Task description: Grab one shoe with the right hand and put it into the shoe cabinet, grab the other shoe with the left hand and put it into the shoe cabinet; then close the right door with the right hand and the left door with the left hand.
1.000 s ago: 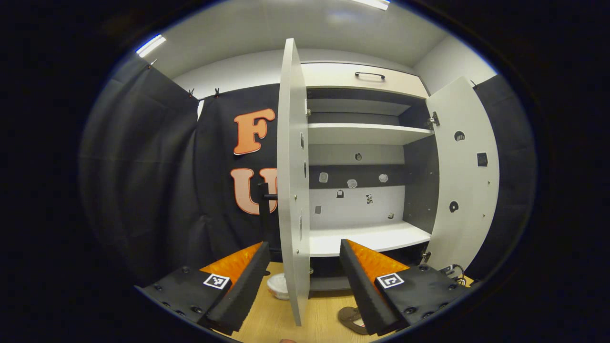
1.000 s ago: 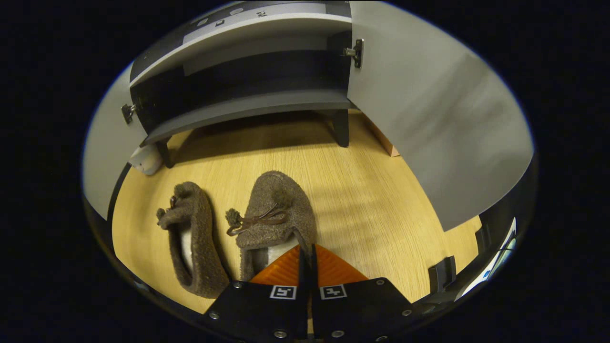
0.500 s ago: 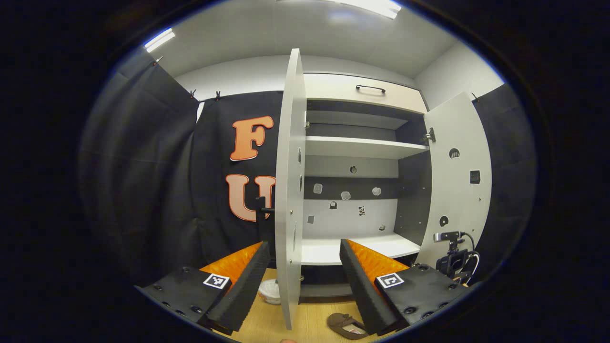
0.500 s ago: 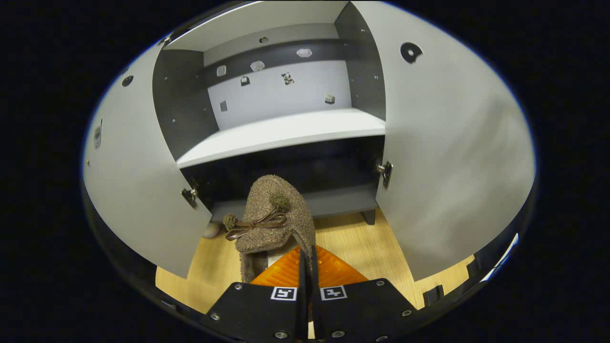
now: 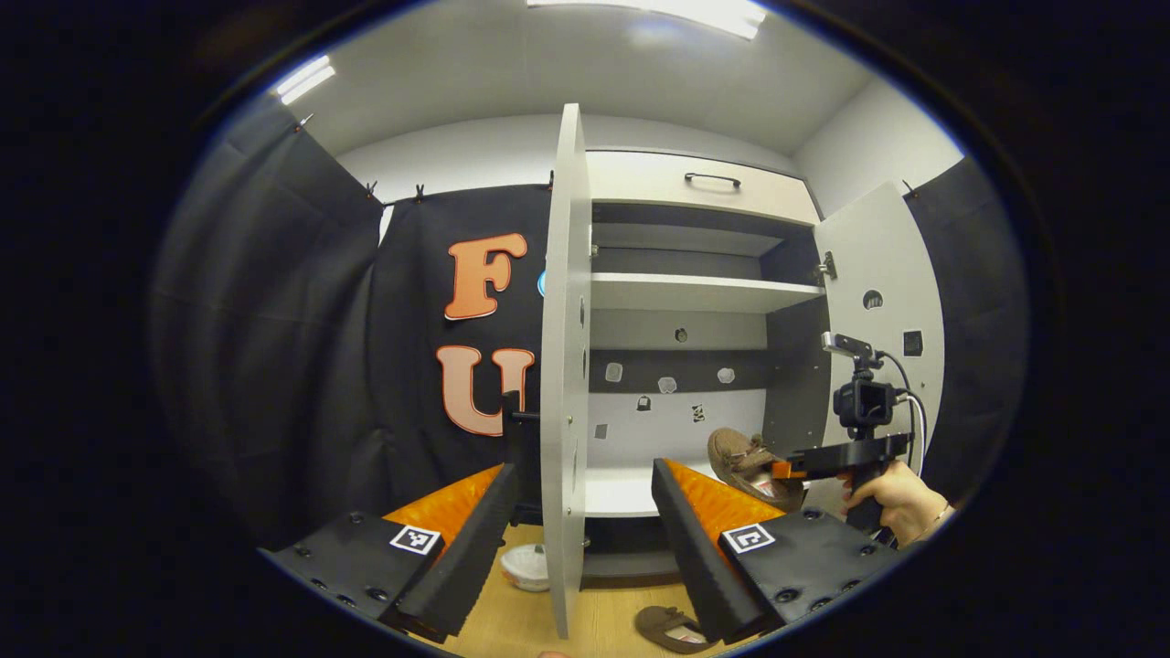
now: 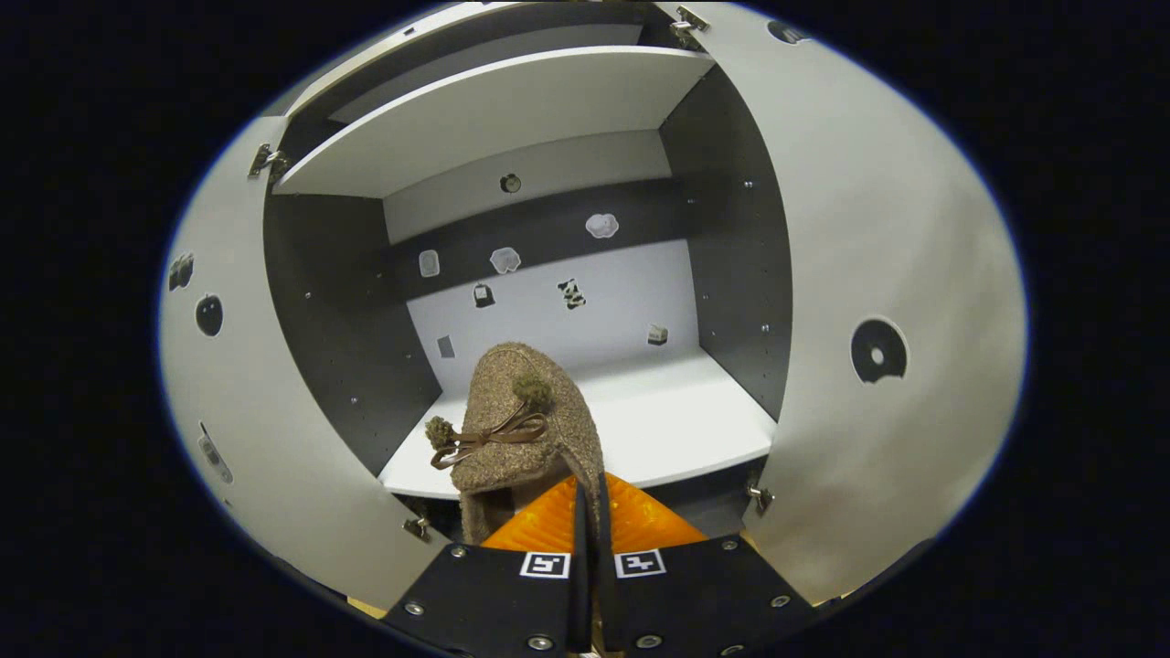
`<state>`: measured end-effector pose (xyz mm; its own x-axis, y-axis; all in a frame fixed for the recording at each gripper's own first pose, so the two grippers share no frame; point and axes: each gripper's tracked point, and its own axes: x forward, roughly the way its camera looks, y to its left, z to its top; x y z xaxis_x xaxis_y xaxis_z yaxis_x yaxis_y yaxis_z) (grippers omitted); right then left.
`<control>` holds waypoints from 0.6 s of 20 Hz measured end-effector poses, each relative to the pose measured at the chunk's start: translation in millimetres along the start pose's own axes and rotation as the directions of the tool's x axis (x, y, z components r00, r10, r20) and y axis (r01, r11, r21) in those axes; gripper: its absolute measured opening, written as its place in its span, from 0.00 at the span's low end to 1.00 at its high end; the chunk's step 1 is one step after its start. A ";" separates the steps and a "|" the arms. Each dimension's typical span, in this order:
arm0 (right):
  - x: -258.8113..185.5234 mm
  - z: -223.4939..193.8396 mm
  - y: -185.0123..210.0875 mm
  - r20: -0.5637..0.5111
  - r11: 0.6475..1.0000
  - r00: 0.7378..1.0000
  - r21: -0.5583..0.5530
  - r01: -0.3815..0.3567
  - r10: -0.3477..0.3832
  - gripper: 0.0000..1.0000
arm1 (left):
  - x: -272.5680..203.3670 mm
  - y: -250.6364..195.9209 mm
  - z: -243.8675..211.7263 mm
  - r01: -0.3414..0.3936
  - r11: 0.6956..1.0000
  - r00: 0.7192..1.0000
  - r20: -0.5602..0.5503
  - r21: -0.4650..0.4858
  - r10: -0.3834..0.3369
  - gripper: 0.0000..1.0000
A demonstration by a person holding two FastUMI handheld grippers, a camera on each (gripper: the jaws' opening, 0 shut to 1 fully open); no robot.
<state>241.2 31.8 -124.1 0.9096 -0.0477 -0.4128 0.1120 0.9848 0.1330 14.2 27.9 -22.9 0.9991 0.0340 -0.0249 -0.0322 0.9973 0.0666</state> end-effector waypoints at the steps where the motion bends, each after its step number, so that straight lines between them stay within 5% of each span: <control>1: 10.4 7.9 0.8 0.000 1.000 1.000 0.006 0.006 -0.006 0.03 | 0.8 1.1 -1.5 -0.002 1.000 1.000 0.000 -0.012 0.002 0.96; 12: 155.6 14.1 -24.9 -0.090 0.991 0.990 0.068 0.117 -0.111 0.03 | 8.4 10.1 -12.1 -0.038 0.999 0.999 -0.024 0.011 0.038 0.96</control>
<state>385.6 -2.5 -178.9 0.8518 -0.1414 -0.5044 0.2447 0.9588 0.1445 21.9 39.0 -34.5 0.9962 0.0734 -0.0462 -0.0696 0.9945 0.0788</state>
